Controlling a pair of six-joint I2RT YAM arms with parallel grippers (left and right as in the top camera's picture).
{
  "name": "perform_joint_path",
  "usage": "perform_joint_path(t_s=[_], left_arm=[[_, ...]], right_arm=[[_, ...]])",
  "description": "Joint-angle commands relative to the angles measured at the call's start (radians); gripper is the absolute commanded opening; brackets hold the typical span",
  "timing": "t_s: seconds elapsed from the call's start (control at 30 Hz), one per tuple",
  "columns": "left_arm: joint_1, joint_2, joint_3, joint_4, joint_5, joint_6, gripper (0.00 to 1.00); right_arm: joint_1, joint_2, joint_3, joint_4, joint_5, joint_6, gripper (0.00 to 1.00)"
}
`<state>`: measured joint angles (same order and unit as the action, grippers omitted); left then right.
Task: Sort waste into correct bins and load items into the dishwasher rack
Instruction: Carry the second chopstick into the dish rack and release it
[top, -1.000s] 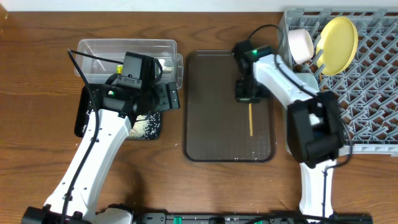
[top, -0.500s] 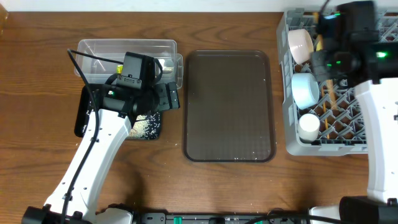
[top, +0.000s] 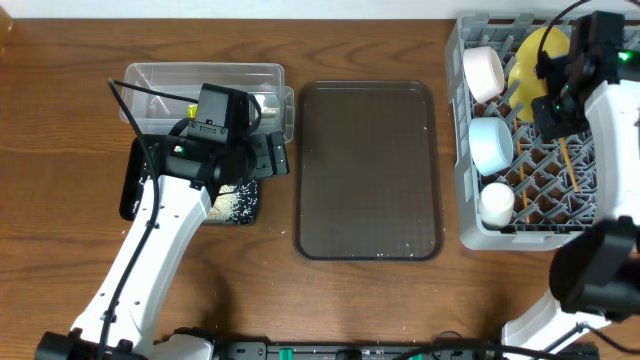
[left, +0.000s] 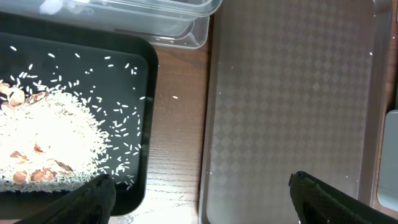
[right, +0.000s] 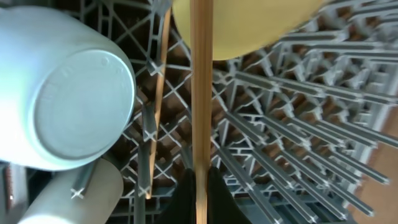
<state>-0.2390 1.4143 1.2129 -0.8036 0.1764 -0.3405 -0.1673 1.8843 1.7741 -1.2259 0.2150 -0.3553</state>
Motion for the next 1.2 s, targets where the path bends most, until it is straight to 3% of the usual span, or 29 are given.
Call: perform_joint_path(t_s=[0.0,0.1,0.27,0.33,0.53,0.83,0.93,0.97,1.03,1.17], left_arm=[[0.003,0.006,0.001,0.000,-0.006,-0.001,0.92],[0.003,0.006,0.001,0.000,-0.006,0.000,0.92],[0.003,0.006,0.001,0.000,-0.006,-0.001,0.92],[0.003,0.006,0.001,0.000,-0.006,-0.001,0.92],[0.003,0.006,0.001,0.000,-0.006,-0.001,0.92],[0.003,0.006,0.001,0.000,-0.006,-0.001,0.92],[0.003,0.006,0.001,0.000,-0.006,0.000,0.92],[0.003,0.006,0.001,0.000,-0.006,0.000,0.92],[0.003,0.006,0.001,0.000,-0.006,0.000,0.92],[0.003,0.006,0.001,0.000,-0.006,-0.001,0.92]], right_arm=[[-0.003,0.044,-0.006,-0.005,-0.014,-0.016,0.01],[-0.003,0.069,-0.006,-0.025,-0.049,-0.013,0.04],[-0.003,0.081,-0.006,-0.046,-0.048,0.026,0.26],[-0.003,0.081,-0.006,-0.047,-0.048,0.030,0.31],[-0.003,0.079,-0.006,-0.050,-0.057,0.037,0.31],[0.024,-0.043,-0.005,-0.046,-0.266,0.037,0.33],[0.045,-0.134,-0.005,-0.046,-0.299,0.037,0.48],[0.051,-0.159,-0.005,-0.047,-0.309,0.037,0.61],[0.066,-0.224,-0.005,-0.049,-0.348,0.037,0.99],[0.094,-0.373,-0.005,-0.057,-0.434,0.037,0.99]])
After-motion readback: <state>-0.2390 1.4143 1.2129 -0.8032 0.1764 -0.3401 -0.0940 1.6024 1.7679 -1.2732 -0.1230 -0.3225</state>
